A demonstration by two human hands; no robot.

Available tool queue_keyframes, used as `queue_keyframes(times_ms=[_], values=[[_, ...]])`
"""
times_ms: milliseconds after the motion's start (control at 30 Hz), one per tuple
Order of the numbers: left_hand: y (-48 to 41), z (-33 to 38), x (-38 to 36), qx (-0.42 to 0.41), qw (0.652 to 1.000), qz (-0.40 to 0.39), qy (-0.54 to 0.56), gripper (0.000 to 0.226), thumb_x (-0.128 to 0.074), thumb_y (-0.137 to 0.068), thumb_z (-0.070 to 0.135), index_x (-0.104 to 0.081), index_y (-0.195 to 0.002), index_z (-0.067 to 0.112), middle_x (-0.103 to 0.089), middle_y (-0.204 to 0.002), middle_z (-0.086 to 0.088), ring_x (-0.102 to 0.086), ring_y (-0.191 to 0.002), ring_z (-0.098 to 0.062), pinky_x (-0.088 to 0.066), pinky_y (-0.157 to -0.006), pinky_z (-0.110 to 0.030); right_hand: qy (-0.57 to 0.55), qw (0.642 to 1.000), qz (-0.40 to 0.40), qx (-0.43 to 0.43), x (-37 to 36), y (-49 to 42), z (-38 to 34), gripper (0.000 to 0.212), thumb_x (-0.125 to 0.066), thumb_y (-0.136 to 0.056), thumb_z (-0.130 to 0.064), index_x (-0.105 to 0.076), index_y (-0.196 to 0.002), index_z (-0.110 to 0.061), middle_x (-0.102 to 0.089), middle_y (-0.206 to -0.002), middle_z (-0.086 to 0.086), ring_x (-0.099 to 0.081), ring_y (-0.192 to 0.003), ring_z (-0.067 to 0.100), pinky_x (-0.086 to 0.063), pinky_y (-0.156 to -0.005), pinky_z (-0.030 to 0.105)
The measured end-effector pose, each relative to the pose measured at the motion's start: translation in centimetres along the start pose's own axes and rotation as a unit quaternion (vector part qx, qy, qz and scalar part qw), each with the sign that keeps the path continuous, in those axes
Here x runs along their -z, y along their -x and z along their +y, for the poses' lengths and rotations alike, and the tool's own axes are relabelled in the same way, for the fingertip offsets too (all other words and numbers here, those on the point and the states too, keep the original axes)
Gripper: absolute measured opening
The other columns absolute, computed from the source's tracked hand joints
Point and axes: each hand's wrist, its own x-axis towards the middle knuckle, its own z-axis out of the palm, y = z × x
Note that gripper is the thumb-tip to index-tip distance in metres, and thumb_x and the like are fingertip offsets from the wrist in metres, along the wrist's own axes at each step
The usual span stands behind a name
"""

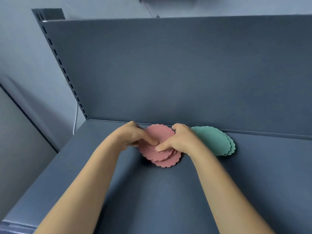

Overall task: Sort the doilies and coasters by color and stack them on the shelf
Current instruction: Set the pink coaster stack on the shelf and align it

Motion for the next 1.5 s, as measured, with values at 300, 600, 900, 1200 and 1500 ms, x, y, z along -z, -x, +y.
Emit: queue_keyframes(times_ms=[300, 600, 900, 1200, 1500], values=[[-0.2, 0.0, 0.1, -0.128, 0.986, -0.11, 0.016, 0.065, -0.083, -0.043, 0.009, -0.067, -0.105, 0.022, -0.072, -0.103, 0.007, -0.063, -0.102, -0.013, -0.047, -0.09, -0.028, -0.104, 0.994, -0.003, 0.014, -0.4, -0.2, 1.6, 0.098, -0.094, -0.041, -0.033, -0.044, -0.125, -0.021, -0.05, -0.124, -0.009, -0.052, -0.113, 0.013, -0.048, -0.095, 0.036], [0.5, 0.8, 0.2, -0.246, 0.947, -0.123, 0.166, 0.06, -0.079, -0.05, -0.002, -0.067, -0.109, 0.005, -0.067, -0.11, -0.02, -0.064, -0.104, -0.036, -0.049, -0.092, -0.045, -0.169, 0.969, 0.144, 0.105, 0.4, 2.7, 0.0, 0.066, -0.094, -0.047, -0.02, -0.046, -0.092, -0.024, -0.055, -0.087, -0.017, -0.053, -0.074, -0.002, -0.042, -0.056, 0.014], [3.7, 3.7, -8.0, -0.239, 0.933, -0.127, 0.237, 0.068, -0.086, -0.051, 0.019, -0.058, -0.112, 0.023, -0.067, -0.113, -0.007, -0.067, -0.1, -0.025, -0.056, -0.079, -0.038, -0.272, 0.932, 0.229, 0.067, 4.6, 9.5, 5.2, 0.076, -0.092, -0.052, -0.016, -0.056, -0.119, -0.024, -0.067, -0.112, -0.008, -0.064, -0.103, 0.008, -0.053, -0.092, 0.036], [11.9, 9.4, -26.9, -0.211, 0.929, -0.255, 0.168, 0.047, -0.079, -0.074, 0.017, -0.056, -0.114, 0.017, -0.071, -0.107, -0.007, -0.068, -0.094, -0.025, -0.055, -0.082, -0.04, -0.344, 0.878, 0.332, -0.016, 12.8, 24.7, 20.5, 0.071, -0.086, -0.065, -0.017, -0.052, -0.127, -0.027, -0.06, -0.12, -0.008, -0.06, -0.111, 0.014, -0.048, -0.098, 0.041], [21.7, 13.3, -50.4, -0.186, 0.89, -0.392, 0.142, 0.041, -0.07, -0.082, 0.009, -0.054, -0.118, 0.011, -0.069, -0.111, -0.012, -0.068, -0.093, -0.024, -0.056, -0.078, -0.038, -0.332, 0.83, 0.438, -0.097, 20.1, 41.3, 38.7, 0.06, -0.084, -0.068, -0.018, -0.057, -0.121, -0.027, -0.058, -0.121, -0.006, -0.055, -0.114, 0.014, -0.048, -0.086, 0.034]])
